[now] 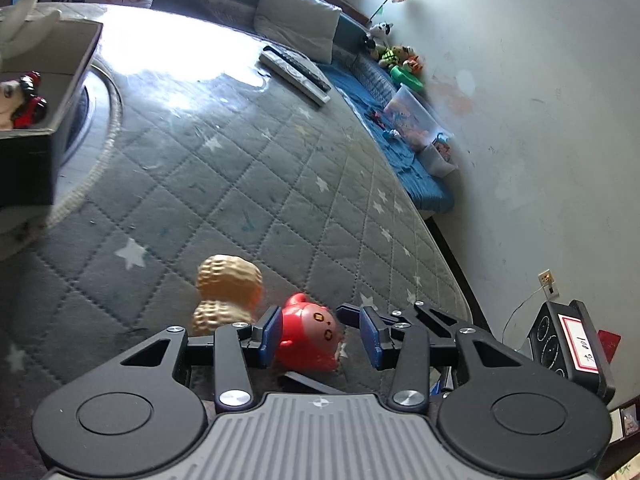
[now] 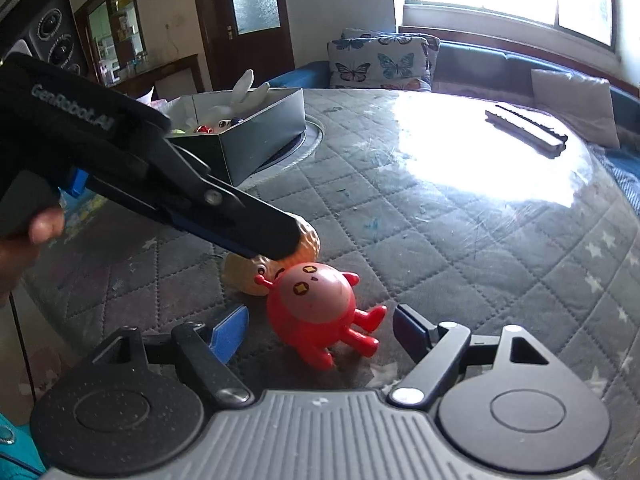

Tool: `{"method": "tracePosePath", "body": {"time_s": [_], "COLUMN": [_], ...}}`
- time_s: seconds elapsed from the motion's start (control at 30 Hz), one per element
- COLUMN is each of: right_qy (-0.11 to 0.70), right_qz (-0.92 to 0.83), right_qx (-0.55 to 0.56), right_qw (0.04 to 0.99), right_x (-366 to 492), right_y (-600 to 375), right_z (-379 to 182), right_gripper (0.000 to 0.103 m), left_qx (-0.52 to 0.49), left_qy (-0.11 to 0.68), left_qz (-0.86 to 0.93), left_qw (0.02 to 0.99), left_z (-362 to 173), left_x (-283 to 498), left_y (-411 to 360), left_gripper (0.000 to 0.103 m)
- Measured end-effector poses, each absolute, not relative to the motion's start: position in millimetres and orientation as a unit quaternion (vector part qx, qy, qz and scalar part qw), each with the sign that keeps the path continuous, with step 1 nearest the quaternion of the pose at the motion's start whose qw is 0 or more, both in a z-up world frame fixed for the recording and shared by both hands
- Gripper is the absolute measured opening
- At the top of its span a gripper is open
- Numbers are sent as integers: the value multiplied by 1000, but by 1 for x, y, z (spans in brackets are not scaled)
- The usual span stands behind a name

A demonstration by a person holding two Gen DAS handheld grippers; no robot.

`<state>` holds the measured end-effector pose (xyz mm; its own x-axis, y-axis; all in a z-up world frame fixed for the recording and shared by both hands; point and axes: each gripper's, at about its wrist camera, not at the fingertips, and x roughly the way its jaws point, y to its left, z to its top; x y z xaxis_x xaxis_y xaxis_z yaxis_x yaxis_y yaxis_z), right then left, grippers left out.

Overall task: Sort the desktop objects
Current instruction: 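Move the left tool to the red round figure and close on it, then lift the red figure with the left tool over the shoebox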

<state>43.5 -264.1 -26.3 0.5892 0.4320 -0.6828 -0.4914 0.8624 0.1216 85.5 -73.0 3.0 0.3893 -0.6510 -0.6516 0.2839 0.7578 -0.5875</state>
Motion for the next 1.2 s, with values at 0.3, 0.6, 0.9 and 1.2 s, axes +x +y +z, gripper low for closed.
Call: {"method": "tracePosePath", "body": {"time_s": [0.3, 0.6, 0.9, 1.2], "right_qy": [381, 380, 361, 307], "right_qz": [257, 259, 265, 315], "right_qx": [-2, 15, -9, -59], "right_qw": [888, 888, 894, 896], "right_x": [49, 50, 47, 80], "right_y": [-273, -279, -273, -214], "right_z": [-34, -37, -18, 24], "right_gripper": [65, 65, 65, 65], "left_qx": [-197, -197, -212, -236], "left_qy": [493, 505, 475, 406], "left_qz": [-266, -259, -275, -243], "left_qw": [805, 799, 809, 849], "left_z": [-12, -22, -5, 39], "left_x": [92, 93, 86, 93], "left_y": [-84, -87, -72, -8], "left_gripper": [45, 45, 45, 45]}}
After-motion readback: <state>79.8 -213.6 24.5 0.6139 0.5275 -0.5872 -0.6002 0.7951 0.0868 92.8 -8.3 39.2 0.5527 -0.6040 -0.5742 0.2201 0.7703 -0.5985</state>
